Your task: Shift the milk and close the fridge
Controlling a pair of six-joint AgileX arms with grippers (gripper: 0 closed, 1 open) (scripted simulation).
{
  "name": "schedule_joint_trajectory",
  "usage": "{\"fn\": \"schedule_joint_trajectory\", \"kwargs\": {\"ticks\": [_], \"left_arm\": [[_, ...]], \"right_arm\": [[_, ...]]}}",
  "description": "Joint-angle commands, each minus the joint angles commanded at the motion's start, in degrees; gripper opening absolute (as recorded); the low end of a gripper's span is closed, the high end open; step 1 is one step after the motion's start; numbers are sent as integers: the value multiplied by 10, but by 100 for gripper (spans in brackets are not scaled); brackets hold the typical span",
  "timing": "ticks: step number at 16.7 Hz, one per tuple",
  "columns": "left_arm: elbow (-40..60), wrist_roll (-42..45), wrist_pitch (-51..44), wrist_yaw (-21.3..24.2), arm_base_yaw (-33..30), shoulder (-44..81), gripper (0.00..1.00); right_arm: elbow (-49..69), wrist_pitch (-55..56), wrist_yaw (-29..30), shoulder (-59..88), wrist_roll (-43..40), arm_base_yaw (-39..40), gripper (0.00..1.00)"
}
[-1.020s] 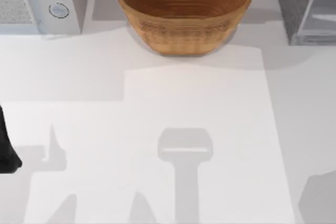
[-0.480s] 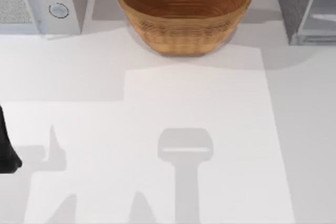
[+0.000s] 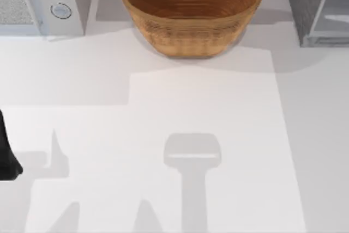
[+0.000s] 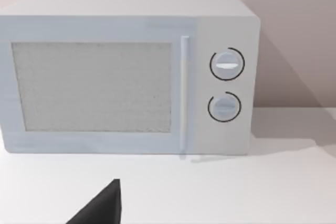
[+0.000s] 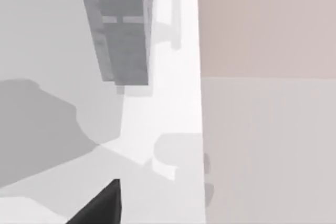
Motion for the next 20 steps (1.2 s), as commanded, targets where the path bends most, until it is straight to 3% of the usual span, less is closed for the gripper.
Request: {"fn": "schedule_joint_trajectory", "kwargs": {"ticks": [4, 7, 15, 20], "left_arm": [[0, 0, 0, 0, 0, 0, 100], [0, 0, 0, 0, 0, 0, 100], [0, 0, 0, 0, 0, 0, 100], [0, 0, 0, 0, 0, 0, 100]], "right_arm": [[10, 84, 21, -11, 68, 74, 100], [16, 194, 38, -16, 163, 160, 100], [12, 512, 82, -13, 602, 351, 100], [-10, 645, 118, 10, 763, 474, 100]]}}
